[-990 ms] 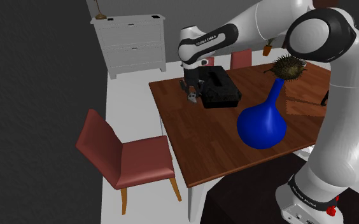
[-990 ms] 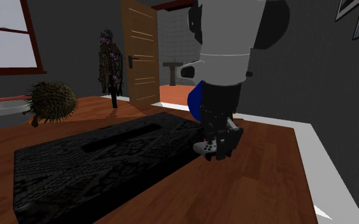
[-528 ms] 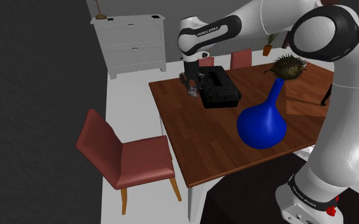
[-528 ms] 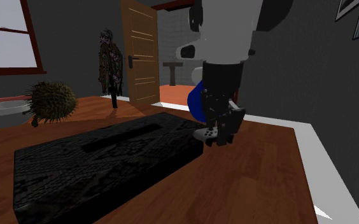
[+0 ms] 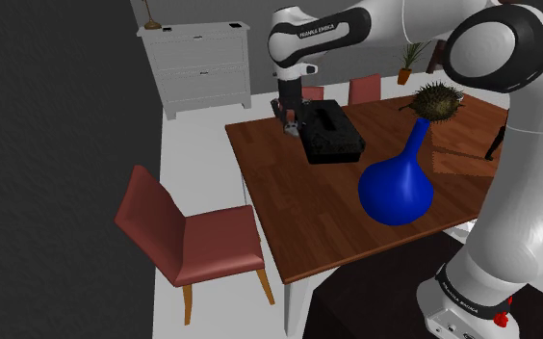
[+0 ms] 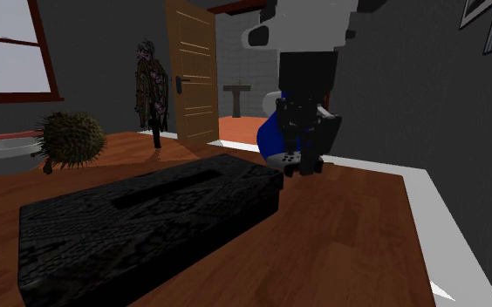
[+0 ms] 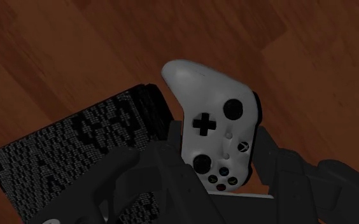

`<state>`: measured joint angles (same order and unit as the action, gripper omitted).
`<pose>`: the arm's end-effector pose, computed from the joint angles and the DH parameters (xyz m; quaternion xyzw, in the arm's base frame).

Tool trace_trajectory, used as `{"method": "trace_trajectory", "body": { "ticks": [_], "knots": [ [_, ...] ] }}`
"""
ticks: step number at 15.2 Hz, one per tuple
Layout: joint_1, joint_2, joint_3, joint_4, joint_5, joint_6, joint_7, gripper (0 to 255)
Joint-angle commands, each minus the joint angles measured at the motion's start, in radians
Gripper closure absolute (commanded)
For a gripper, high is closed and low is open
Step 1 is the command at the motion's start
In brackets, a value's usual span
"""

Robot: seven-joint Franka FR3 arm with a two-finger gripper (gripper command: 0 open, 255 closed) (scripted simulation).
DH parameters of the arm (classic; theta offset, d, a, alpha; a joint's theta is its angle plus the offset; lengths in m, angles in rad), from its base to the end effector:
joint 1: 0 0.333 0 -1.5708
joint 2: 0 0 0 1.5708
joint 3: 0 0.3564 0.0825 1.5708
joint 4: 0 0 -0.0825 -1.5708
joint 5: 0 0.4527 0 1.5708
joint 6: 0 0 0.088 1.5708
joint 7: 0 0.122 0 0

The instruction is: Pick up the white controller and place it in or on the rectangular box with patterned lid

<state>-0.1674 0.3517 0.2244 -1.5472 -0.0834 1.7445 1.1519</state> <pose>0.7229 0.0144 0.4425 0.8549 -0.5137 -0.0588 0.0426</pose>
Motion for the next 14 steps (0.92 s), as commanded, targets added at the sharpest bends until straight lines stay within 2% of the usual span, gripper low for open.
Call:
{"method": "trace_trajectory", "body": {
  "ticks": [1,7,14],
  "knots": [
    [0.000,-0.006,0.001,0.020,0.002,-0.027,-0.001,255],
    [0.003,-0.011,0.002,0.094,0.003,-0.105,-0.004,255],
    [-0.080,0.069,-0.047,0.235,-0.013,-0.161,-0.141,255]
  ]
}}
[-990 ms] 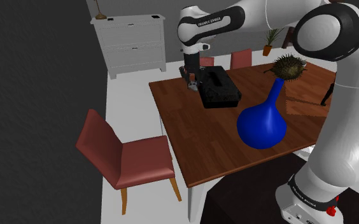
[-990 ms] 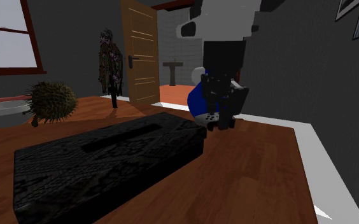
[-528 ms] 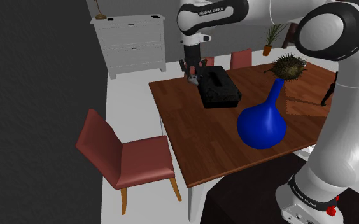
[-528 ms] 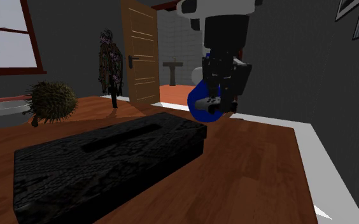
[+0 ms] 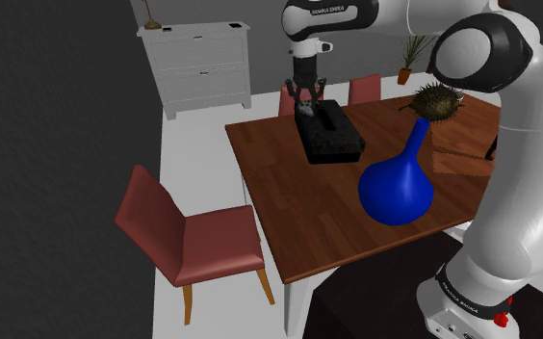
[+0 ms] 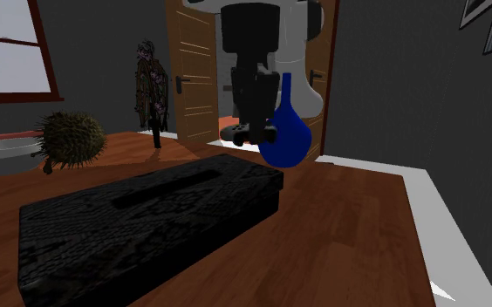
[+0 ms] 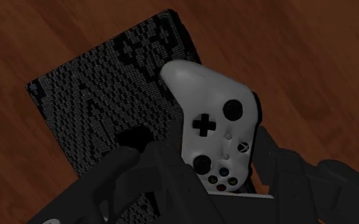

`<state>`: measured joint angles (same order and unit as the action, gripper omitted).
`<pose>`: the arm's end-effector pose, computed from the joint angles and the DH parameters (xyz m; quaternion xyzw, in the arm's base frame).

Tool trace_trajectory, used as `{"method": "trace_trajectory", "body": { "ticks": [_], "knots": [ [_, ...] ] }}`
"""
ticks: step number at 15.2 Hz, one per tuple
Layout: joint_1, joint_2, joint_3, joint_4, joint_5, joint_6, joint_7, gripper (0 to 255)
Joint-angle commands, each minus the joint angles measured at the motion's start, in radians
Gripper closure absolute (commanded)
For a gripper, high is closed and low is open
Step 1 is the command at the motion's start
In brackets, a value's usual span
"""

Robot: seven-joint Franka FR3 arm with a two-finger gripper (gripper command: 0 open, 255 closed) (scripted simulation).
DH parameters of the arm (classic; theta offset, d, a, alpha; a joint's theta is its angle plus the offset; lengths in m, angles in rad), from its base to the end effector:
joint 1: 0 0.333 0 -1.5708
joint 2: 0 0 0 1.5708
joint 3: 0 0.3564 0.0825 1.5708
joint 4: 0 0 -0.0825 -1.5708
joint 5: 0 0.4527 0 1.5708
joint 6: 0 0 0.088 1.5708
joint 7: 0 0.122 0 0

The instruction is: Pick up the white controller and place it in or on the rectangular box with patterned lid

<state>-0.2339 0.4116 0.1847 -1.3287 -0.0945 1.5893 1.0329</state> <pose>0.7429 -0.0717 0.5016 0.8546 -0.5142 -0.0589 0.0427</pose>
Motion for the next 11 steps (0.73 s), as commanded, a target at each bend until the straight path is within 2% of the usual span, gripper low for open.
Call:
{"method": "trace_trajectory", "body": {
  "ticks": [1,5,9,11],
  "knots": [
    [-0.024,0.026,-0.013,0.044,-0.004,-0.017,-0.041,255],
    [-0.067,0.108,-0.038,0.184,-0.015,-0.071,-0.117,255],
    [-0.104,0.227,-0.061,0.389,-0.026,-0.152,-0.192,255],
    [-0.107,0.215,-0.060,0.341,-0.025,-0.117,-0.189,255]
  ]
}}
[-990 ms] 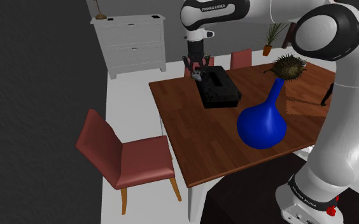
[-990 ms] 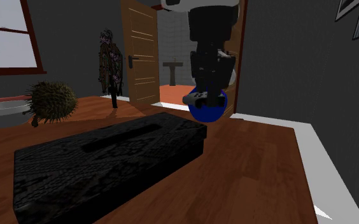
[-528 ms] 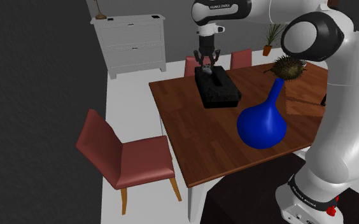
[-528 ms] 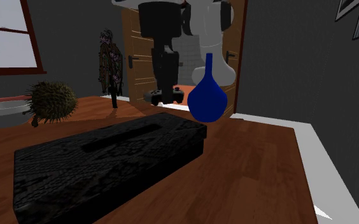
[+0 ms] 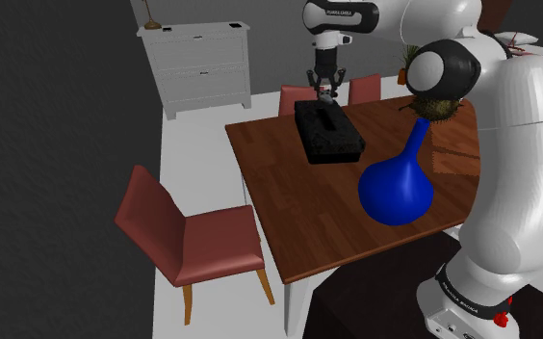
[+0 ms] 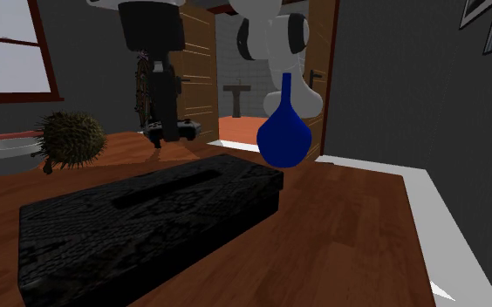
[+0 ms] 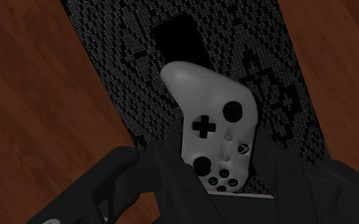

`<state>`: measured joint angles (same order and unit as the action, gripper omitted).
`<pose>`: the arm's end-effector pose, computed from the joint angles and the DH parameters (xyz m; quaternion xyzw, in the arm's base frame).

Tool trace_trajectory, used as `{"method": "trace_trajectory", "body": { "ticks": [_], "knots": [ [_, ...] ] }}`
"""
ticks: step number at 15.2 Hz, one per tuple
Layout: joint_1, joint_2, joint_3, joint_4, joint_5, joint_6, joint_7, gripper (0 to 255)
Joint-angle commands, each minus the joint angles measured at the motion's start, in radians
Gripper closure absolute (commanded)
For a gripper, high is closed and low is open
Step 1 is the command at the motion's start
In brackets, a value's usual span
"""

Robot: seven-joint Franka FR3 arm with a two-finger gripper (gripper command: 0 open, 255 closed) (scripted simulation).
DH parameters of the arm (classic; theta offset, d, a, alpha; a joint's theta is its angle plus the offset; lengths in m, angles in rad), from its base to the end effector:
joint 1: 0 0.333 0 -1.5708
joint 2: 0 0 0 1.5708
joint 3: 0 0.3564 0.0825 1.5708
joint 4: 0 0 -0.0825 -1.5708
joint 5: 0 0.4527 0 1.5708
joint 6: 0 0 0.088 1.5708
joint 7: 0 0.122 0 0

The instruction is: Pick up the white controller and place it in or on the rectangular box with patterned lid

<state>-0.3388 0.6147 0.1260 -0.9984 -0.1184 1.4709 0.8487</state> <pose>0.7693 -0.2137 0.5089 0.8547 -0.5141 -0.0589 0.0428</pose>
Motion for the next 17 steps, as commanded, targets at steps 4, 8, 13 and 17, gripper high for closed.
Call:
{"method": "trace_trajectory", "body": {
  "ticks": [4,8,13,17],
  "knots": [
    [-0.008,-0.005,-0.001,-0.071,0.000,0.066,-0.001,255],
    [-0.012,-0.013,0.000,-0.138,0.001,0.125,0.003,255],
    [-0.015,-0.014,-0.001,-0.208,0.000,0.193,0.007,255],
    [-0.016,-0.013,-0.001,-0.225,0.000,0.211,0.008,255]
  ]
}}
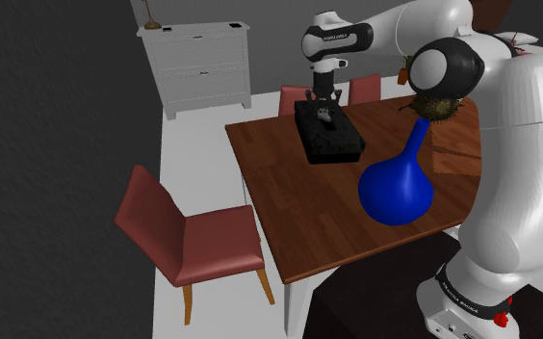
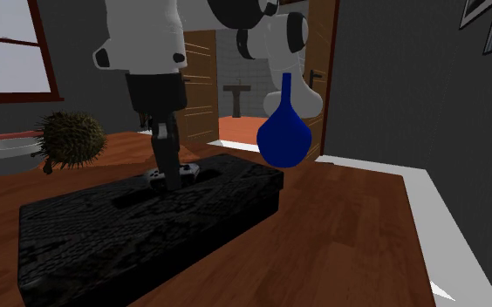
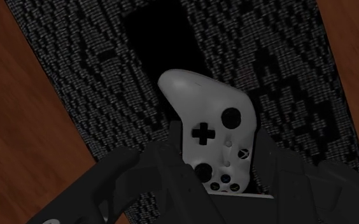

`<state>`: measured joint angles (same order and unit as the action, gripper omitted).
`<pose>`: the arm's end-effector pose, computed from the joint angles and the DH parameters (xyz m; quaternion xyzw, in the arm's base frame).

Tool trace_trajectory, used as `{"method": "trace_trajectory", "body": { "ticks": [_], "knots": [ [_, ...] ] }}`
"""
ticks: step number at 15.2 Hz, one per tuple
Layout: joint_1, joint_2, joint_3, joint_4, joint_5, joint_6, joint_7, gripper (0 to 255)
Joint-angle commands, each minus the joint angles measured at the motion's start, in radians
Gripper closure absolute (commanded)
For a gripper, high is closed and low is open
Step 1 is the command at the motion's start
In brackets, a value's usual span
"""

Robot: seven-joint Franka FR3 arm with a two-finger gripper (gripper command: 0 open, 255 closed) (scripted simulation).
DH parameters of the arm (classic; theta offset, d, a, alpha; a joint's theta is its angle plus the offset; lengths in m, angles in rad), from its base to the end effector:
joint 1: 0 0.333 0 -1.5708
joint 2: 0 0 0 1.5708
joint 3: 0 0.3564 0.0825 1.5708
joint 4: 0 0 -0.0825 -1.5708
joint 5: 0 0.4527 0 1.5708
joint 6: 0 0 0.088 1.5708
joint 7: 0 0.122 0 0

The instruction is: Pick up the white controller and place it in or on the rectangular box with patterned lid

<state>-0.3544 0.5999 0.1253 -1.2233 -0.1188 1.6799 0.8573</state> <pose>0.7681 -0.2166 0.4166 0.8549 -0.5136 -0.0591 0.0428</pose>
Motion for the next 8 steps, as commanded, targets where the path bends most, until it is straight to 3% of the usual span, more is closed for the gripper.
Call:
{"method": "trace_trajectory", "body": {
  "ticks": [1,5,6,8],
  "knots": [
    [0.000,0.002,0.000,0.000,0.000,0.002,0.000,255],
    [0.000,0.002,0.000,0.000,0.000,0.002,0.000,255],
    [0.000,0.002,0.000,0.000,0.000,0.002,0.000,0],
    [0.000,0.002,0.000,0.000,0.000,0.002,0.000,0]
  ]
}}
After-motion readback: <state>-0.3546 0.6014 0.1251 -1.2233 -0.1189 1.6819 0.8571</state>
